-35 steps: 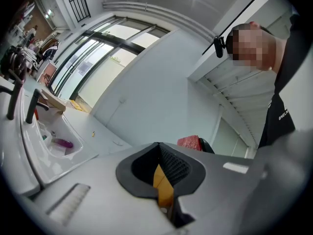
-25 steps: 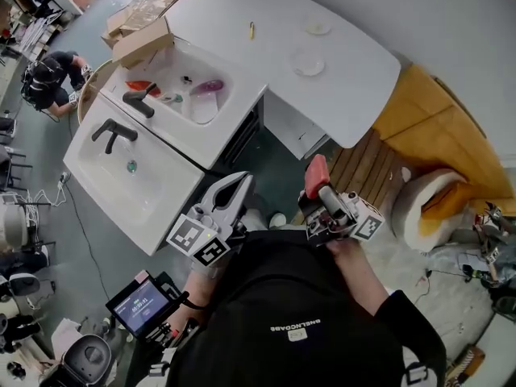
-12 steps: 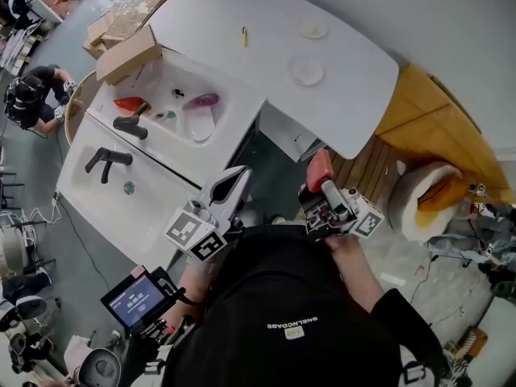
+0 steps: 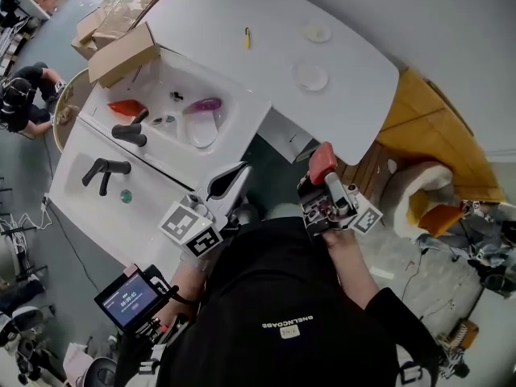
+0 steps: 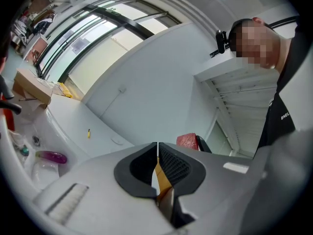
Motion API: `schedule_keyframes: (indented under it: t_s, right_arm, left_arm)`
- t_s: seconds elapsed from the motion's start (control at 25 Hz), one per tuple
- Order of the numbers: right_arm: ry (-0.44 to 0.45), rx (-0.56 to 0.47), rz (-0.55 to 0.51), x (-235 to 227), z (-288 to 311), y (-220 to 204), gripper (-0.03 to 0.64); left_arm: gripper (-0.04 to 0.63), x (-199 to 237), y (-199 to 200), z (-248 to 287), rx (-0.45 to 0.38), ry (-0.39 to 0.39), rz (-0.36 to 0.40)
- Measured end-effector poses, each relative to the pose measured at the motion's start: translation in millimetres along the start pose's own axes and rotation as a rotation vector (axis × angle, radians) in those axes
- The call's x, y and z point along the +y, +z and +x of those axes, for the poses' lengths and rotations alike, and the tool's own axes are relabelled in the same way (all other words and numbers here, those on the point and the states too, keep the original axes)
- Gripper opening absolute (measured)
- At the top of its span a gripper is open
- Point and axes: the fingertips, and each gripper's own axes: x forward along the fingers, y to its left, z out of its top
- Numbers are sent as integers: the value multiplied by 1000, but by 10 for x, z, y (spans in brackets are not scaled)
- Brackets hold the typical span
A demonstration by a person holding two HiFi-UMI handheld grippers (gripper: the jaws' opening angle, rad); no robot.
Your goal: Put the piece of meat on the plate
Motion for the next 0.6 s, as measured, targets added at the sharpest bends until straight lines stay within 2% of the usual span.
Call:
schedule_keyframes:
  t_s: [0.28, 0.6]
  right_arm:
    - [-7, 8, 2, -112, 170, 46, 331]
    - [-14, 24, 3, -430, 337, 332, 331]
  left_arm:
    - [32, 131, 51, -42, 4, 6, -14]
    - [52, 304, 89, 97, 7, 44, -16]
